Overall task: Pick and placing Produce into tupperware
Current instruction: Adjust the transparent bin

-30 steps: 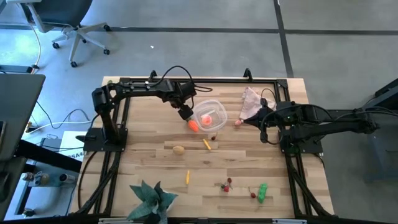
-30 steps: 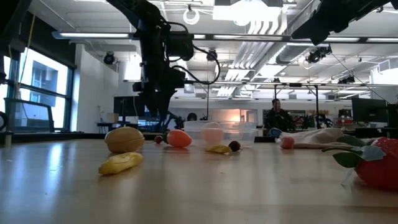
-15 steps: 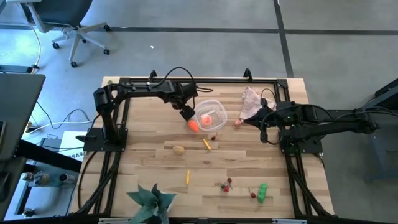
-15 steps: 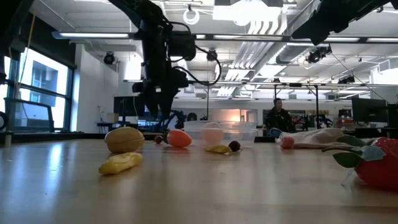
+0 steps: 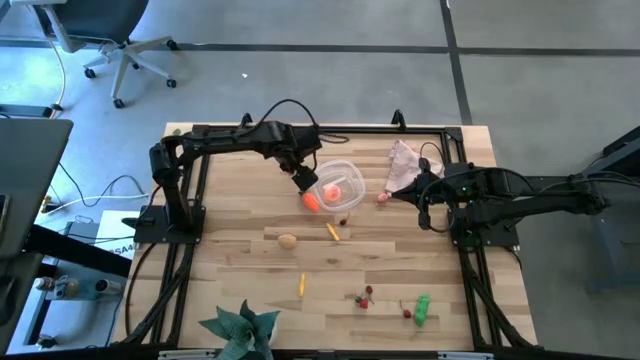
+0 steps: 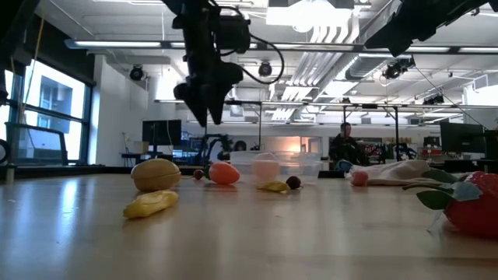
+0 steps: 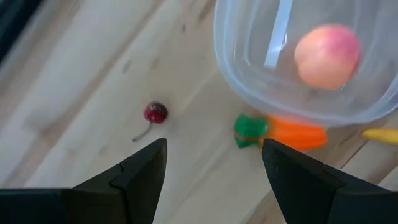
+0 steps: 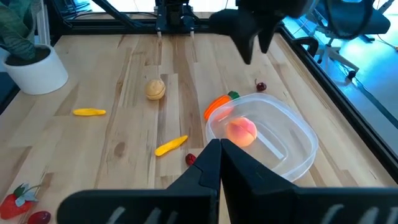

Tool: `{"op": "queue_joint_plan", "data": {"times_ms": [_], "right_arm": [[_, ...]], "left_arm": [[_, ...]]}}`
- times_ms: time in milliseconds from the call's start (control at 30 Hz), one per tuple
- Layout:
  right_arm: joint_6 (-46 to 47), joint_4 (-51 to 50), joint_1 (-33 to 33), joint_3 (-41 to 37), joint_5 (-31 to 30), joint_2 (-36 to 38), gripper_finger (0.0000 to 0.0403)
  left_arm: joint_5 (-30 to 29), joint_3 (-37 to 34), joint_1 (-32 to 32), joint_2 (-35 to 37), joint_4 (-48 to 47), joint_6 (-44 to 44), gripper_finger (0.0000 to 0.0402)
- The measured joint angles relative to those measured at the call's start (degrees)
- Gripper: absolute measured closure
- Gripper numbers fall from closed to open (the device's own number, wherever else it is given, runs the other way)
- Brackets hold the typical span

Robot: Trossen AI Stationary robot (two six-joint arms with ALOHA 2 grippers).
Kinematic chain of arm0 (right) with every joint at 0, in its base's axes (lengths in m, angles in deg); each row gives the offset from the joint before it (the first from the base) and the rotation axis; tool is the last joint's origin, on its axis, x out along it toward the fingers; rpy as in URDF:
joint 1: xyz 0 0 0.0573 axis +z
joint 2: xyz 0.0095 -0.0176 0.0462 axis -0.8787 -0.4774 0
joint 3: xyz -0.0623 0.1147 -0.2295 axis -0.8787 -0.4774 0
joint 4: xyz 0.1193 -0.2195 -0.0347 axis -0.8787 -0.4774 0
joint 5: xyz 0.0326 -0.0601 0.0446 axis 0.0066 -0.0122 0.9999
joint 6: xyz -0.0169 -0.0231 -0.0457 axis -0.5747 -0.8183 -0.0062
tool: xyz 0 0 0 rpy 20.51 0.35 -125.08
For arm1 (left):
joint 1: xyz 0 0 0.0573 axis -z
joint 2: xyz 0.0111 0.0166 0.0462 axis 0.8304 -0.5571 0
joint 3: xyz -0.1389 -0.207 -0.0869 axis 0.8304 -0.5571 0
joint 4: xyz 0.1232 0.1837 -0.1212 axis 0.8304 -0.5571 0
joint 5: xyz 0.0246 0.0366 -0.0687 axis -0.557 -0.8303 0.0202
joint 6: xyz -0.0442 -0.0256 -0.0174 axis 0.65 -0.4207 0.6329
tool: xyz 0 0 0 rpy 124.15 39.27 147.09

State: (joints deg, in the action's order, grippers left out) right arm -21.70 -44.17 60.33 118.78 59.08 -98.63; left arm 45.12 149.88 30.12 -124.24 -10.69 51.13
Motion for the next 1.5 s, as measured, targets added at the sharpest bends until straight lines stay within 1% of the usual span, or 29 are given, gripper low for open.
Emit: {"op": "queue_joint_plan", "data": {"times_ms": [200, 367, 467, 567, 667, 800, 933, 1100, 1200, 1267, 1433, 1500], "right_arm": [[0.0, 0.0, 0.0, 0.0, 0.0, 0.0, 0.0402], [0.02, 0.0, 0.02, 0.0, 0.0, 0.0, 0.0402], [0.0, -0.02, 0.0, 0.0, -0.01, 0.0, 0.0402], [0.01, 0.02, 0.0, 0.0, -0.01, 0.0, 0.0402], [0.02, 0.0, 0.0, 0.0, -0.02, -0.02, 0.0402], [0.01, 0.0, 0.0, 0.0, -0.01, 0.0, 0.0402], [0.02, 0.0, 0.0, 0.0, -0.01, 0.0, 0.0402], [0.02, 0.0, 0.02, 0.0, 0.0, 0.0, 0.0402], [0.0, -0.01, 0.02, 0.0, 0.0, -0.02, 0.0402], [0.0, 0.01, 0.0, 0.0, -0.02, 0.0, 0.0402], [0.0, -0.06, 0.02, -0.02, 0.0, -0.02, 0.0402], [0.02, 0.01, 0.0, -0.02, -0.02, -0.01, 0.0402]], "left_arm": [[0.15, 2.69, 3.91, 0.02, -0.07, -0.09, 0.015], [-4.59, 2.81, 8.34, -1.21, 0.59, -0.12, 0.015], [-4.71, 2.68, 9.15, -3.35, 1.28, 0.13, 0.015], [-5.5, 2.7, 9.51, -4.93, 2.25, 3.96, 0.015], [-6.86, 2.7, 9.5, -6.6, 2.49, 11.16, 0.015], [-7.96, 2.7, 8.9, -6.73, 2.88, 19.42, 0.015], [-11.21, 2.7, 8.24, -6.73, 5.09, 20.52, 0.0149], [-8.41, 2.52, 8.43, -7.98, 6.07, 18.98, 0.0149], [-8.3, 2.58, 8.78, -9.07, 7.58, 18.93, 0.0149], [-8.33, 2.33, 8.79, -9.75, 6.43, 19.37, 0.0149], [-6.93, 2.46, 8.79, -10.35, 12.44, 22.03, 0.0149], [-5.7, 2.52, 8.99, -10.32, 13.23, 22.9, 0.0149]]}}
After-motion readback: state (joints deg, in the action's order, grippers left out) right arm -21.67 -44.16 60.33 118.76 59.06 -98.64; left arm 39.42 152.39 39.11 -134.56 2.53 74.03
